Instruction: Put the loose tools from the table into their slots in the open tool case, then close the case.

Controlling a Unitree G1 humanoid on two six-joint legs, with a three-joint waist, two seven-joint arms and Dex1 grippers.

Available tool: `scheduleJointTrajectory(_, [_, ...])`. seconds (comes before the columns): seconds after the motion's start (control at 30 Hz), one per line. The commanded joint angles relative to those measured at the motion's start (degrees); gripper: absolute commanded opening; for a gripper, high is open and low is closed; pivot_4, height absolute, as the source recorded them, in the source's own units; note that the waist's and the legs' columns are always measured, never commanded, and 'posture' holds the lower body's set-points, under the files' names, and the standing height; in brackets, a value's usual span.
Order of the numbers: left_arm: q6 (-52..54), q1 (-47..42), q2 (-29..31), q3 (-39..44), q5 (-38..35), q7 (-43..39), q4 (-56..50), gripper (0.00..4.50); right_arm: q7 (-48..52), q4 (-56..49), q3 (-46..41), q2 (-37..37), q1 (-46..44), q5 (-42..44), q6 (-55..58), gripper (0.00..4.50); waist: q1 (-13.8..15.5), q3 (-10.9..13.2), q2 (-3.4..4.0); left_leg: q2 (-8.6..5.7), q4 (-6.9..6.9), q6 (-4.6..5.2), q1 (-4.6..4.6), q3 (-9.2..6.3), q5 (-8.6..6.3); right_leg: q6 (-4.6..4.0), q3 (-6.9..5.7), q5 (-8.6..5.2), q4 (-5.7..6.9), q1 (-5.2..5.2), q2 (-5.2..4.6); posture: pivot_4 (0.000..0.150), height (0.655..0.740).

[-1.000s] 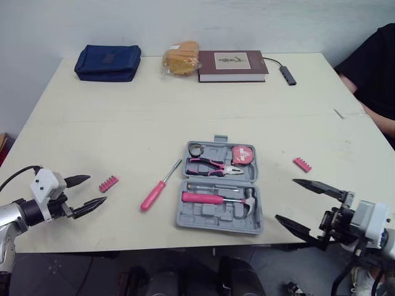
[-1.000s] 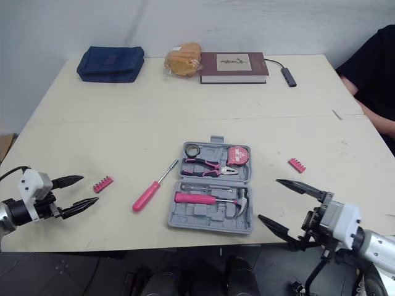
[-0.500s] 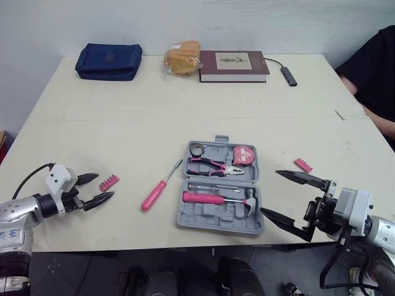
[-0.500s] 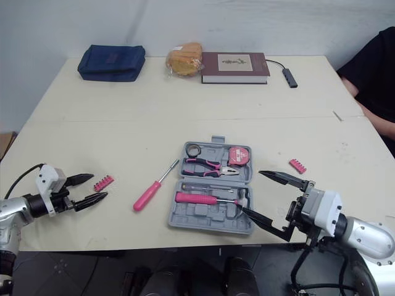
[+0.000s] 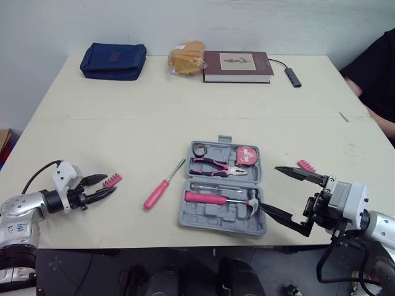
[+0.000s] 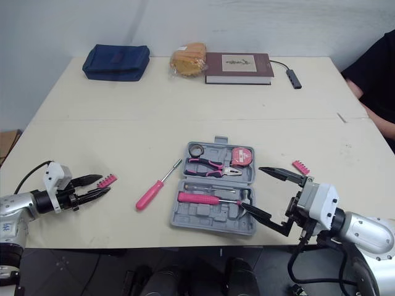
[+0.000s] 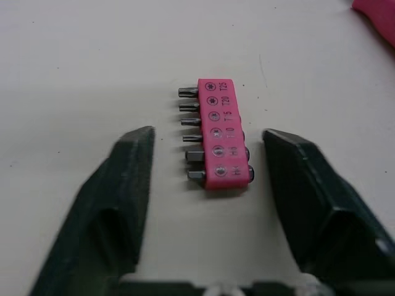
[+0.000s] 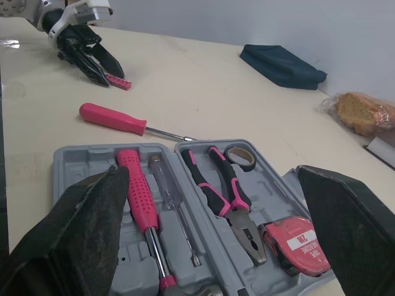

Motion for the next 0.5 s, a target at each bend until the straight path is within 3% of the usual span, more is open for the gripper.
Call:
scheduleJointTrajectory(0.03, [-1.53,0.75,-0.52,-2.15,2.75,-0.77,5.18,0.98,-0.54,-2.36,-2.07,-0.90,0.03,0.46,0.38,4.50,0.00,0.00,0.01,0.00,0.00,0.00,0.00,0.00,0.00,0.00,-0.01,0.00,0.00,0.00,0.00,0.150,0.7400])
scheduleJointTrajectory(0.07, [-2.43,0.55,-0.53,-2.15,2.99,-0.70,6.35,0.71,-0.46,-2.26,-2.28,-0.93,0.23,0.40,0.31,4.50,0.00,-0.02,0.03,0.00,0.00,0.00,0.02,0.01,0.00,0.00,-0.02,0.00,0.01,0.00,0.01,0.150,0.7400])
scheduleJointTrajectory(0.23, [-5.97,-0.21,-1.47,-1.15,1.36,-1.76,7.54,0.69,0.14,-1.59,-2.43,-0.75,0.88,0.03,-0.22,4.50,-0.01,-0.06,0.10,0.01,0.00,0.00,0.08,0.03,0.01,0.00,-0.01,0.00,-0.01,0.00,0.00,0.150,0.7400])
scheduleJointTrajectory(0.5, [-1.54,0.07,-2.95,-2.28,-6.71,-5.34,-22.23,0.69,2.77,1.36,-4.64,-0.54,3.73,-0.10,-2.81,4.50,0.31,0.02,-0.40,0.01,0.08,0.02,-0.22,-0.16,0.03,0.01,-0.05,0.01,-0.03,-0.02,0.01,0.150,0.7400])
